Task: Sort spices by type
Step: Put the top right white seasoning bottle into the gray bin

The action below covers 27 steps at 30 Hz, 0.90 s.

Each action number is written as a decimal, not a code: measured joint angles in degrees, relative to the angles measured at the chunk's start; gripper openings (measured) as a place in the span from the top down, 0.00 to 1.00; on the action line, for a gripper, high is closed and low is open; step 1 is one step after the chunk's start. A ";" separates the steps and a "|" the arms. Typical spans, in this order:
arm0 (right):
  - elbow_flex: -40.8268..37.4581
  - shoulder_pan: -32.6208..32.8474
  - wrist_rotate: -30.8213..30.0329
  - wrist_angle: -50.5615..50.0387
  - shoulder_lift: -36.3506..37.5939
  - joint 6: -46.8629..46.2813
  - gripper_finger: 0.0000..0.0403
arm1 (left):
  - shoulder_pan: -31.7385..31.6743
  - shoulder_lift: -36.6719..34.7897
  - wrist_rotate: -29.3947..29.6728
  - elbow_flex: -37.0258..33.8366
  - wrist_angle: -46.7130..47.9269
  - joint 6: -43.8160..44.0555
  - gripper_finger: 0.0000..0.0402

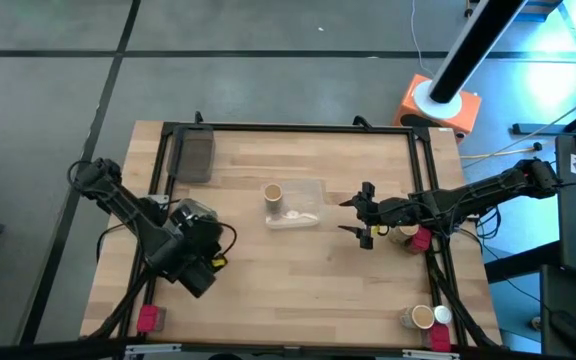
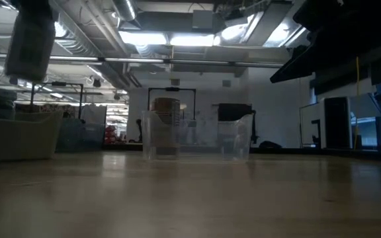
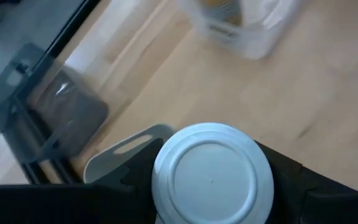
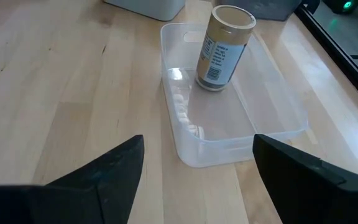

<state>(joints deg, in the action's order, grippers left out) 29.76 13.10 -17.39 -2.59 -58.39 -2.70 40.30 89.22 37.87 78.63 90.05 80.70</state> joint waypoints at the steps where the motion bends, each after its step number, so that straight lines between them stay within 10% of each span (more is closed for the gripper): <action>1: 0.00 0.00 0.00 0.00 0.00 0.00 0.25 | 0.19 -0.33 0.04 -1.31 -0.15 1.06 0.54; 27: 0.00 0.00 0.00 1.83 0.00 0.02 0.25 | 0.91 -13.25 1.60 -28.63 -14.86 13.27 0.52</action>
<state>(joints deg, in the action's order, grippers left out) 29.76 13.10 -17.39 -0.76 -58.39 -2.68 41.21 75.97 39.47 50.00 75.19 93.96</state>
